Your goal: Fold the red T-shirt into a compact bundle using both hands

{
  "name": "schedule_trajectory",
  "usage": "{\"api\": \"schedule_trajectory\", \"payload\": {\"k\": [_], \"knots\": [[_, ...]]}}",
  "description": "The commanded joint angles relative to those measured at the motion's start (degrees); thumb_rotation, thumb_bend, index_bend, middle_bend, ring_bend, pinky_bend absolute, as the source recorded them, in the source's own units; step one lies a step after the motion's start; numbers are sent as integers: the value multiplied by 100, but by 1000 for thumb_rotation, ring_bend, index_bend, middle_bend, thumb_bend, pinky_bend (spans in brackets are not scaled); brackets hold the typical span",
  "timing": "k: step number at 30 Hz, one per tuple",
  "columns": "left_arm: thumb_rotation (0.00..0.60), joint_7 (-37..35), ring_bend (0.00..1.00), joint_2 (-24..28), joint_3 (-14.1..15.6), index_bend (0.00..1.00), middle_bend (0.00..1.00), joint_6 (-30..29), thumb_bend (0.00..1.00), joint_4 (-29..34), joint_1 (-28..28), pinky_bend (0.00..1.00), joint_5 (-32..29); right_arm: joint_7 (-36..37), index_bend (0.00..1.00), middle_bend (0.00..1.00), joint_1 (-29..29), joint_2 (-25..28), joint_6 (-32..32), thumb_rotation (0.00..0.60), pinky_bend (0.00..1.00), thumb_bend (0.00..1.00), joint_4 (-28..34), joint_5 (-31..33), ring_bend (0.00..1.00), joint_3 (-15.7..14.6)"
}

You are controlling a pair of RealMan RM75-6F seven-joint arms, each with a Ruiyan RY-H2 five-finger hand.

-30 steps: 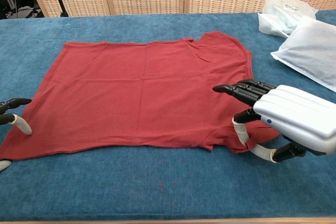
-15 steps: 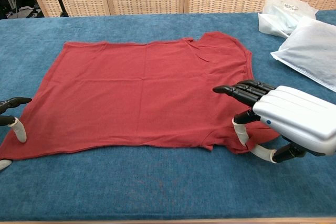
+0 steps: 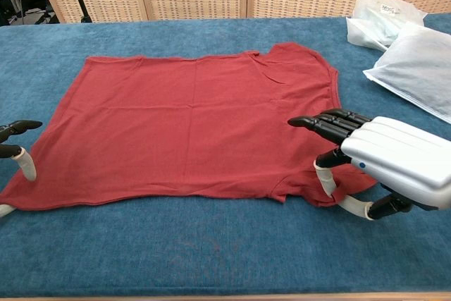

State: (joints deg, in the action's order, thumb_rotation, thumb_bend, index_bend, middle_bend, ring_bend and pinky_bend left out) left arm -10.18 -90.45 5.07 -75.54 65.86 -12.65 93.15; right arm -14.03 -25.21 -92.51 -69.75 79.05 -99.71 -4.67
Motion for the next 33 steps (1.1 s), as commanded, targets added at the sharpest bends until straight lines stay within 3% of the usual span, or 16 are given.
{"api": "schedule_trajectory", "payload": {"k": [1, 7, 14, 33], "knots": [[600, 29, 0, 13, 16, 500, 0, 9, 633, 19, -7, 0, 8, -3, 609, 0, -2, -1, 17, 600, 0, 569, 0, 20, 0, 6], [600, 91, 0, -1, 42, 595, 0, 54, 654, -10, -6, 0, -19, -12, 609, 0, 3, -1, 18, 600, 0, 569, -11, 39, 0, 14], [600, 89, 0, -16, 44, 622, 0, 38, 709, -30, -4, 0, -27, -10, 609, 0, 6, 13, 24, 600, 0, 569, -25, 65, 0, 24], [600, 59, 0, 13, 83, 694, 0, -60, 713, 9, 7, 0, 25, 150, 615, 0, 11, 110, -64, 600, 0, 569, -32, -33, 0, -34]]}}
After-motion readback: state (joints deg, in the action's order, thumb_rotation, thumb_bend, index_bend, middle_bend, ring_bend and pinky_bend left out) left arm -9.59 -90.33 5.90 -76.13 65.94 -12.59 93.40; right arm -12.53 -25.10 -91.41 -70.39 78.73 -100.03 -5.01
